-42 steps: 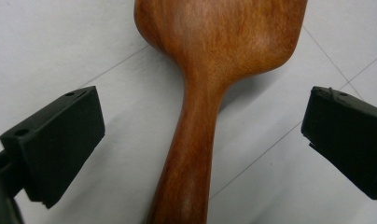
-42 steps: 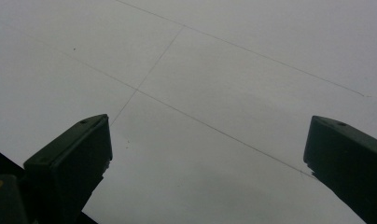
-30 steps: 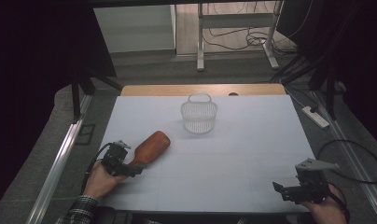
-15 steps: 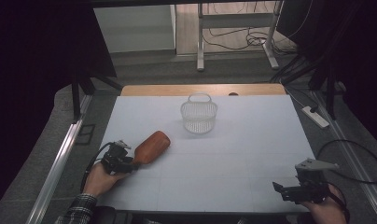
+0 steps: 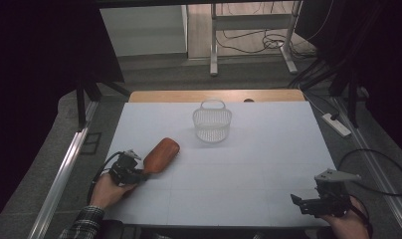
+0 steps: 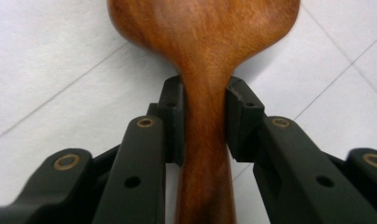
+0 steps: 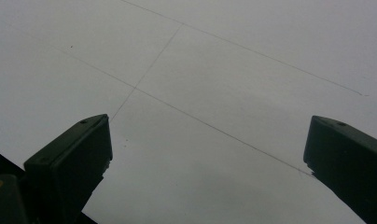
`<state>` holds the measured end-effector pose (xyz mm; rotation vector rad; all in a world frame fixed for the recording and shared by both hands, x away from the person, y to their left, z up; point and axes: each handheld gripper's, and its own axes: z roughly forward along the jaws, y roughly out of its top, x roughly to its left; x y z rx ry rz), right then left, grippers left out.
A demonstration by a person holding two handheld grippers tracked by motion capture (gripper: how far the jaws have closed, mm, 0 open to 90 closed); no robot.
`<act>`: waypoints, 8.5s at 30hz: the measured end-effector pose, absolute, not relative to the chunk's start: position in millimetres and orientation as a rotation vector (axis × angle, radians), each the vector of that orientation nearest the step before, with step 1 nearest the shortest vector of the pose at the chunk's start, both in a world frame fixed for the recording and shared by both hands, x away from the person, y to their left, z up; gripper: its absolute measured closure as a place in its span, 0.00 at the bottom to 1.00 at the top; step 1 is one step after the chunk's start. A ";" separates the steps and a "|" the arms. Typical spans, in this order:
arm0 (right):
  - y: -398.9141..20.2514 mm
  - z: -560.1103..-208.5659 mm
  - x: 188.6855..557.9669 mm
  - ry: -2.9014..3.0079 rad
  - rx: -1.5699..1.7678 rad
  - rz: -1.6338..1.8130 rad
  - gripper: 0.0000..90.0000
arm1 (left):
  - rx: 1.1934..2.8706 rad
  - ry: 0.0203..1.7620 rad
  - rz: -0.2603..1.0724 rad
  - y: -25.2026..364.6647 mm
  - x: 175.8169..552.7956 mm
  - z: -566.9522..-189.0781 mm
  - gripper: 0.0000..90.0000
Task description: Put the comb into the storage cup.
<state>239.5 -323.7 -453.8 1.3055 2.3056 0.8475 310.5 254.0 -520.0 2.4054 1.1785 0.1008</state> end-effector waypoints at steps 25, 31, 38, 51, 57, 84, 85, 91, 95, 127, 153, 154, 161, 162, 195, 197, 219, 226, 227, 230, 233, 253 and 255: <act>-324.3 -453.5 238.9 2.300 1.306 0.850 0.01 | 2.273 1.198 0.158 259.6 306.2 -507.4 0.79; -324.3 -453.0 238.1 2.294 1.303 0.856 0.01 | 2.238 1.169 0.181 259.5 302.4 -501.0 0.79; -324.9 -452.2 237.1 2.286 1.296 0.870 0.01 | 2.225 1.132 0.201 257.8 298.1 -496.0 0.79; -322.5 -449.6 234.8 2.280 1.253 0.936 0.00 | 2.148 1.099 0.217 254.8 291.2 -484.5 0.79; -319.6 -447.8 236.3 2.288 1.211 0.962 0.00 | 2.128 1.070 0.234 251.9 288.3 -479.0 0.79; -288.0 -427.9 263.1 2.342 1.087 1.272 0.00 | 2.073 0.966 0.250 219.8 286.5 -461.2 0.79; -286.0 -427.6 264.1 2.344 1.081 1.276 0.00 | 2.074 0.960 0.249 218.2 286.7 -460.7 0.79; -271.0 -426.2 272.4 2.352 1.061 1.301 0.00 | 2.079 0.936 0.247 211.7 287.1 -458.6 0.79; -261.0 -426.1 279.5 2.368 1.065 1.327 0.00 | 2.073 0.922 0.241 207.1 287.9 -456.9 0.79; -192.7 -420.1 320.7 2.479 1.006 1.442 0.00 | 2.048 0.825 0.208 169.8 298.6 -448.3 0.79; -147.3 -411.9 348.0 2.492 1.119 1.495 0.00 | 2.056 0.762 0.210 137.7 303.2 -448.3 0.79; -146.3 -411.9 349.1 2.489 1.120 1.498 0.00 | 2.055 0.762 0.217 136.0 302.9 -448.2 0.79; -134.9 -413.9 358.1 2.490 1.175 1.538 0.00 | 2.038 0.758 0.217 132.2 301.8 -447.6 0.79; -133.7 -413.6 359.0 2.488 1.185 1.541 0.00 | 2.038 0.758 0.222 131.7 301.3 -447.8 0.79; -129.1 -417.0 379.0 2.355 1.524 1.855 0.51 | 2.056 0.757 0.240 124.9 301.6 -457.6 0.79; -129.1 -416.8 378.6 2.378 1.533 1.860 0.54 | 2.061 0.753 0.229 125.0 302.5 -458.8 0.79; -132.5 -409.3 381.0 2.365 1.535 1.868 0.62 | 2.039 0.795 0.154 134.9 308.2 -463.7 0.42; -134.0 -406.0 382.2 2.351 1.514 1.856 0.62 | 2.034 0.817 0.196 140.4 306.0 -463.8 0.27; -134.1 -405.5 382.4 2.351 1.511 1.852 0.62 | 2.041 0.825 0.194 140.6 306.1 -464.0 0.23; -134.2 -403.4 382.8 2.349 1.491 1.839 0.62 | 2.049 0.842 0.149 142.2 307.1 -465.9 0.12; -133.9 -402.3 383.0 2.344 1.492 1.841 0.62 | 2.070 0.856 0.122 144.1 307.3 -467.7 0.09; -136.0 -394.4 389.6 2.313 1.470 1.846 0.62 | 2.076 0.857 0.192 163.3 292.2 -468.2 0.00; -136.6 -394.2 390.3 2.312 1.468 1.845 0.62 | 2.071 0.856 0.194 165.5 290.8 -467.8 0.00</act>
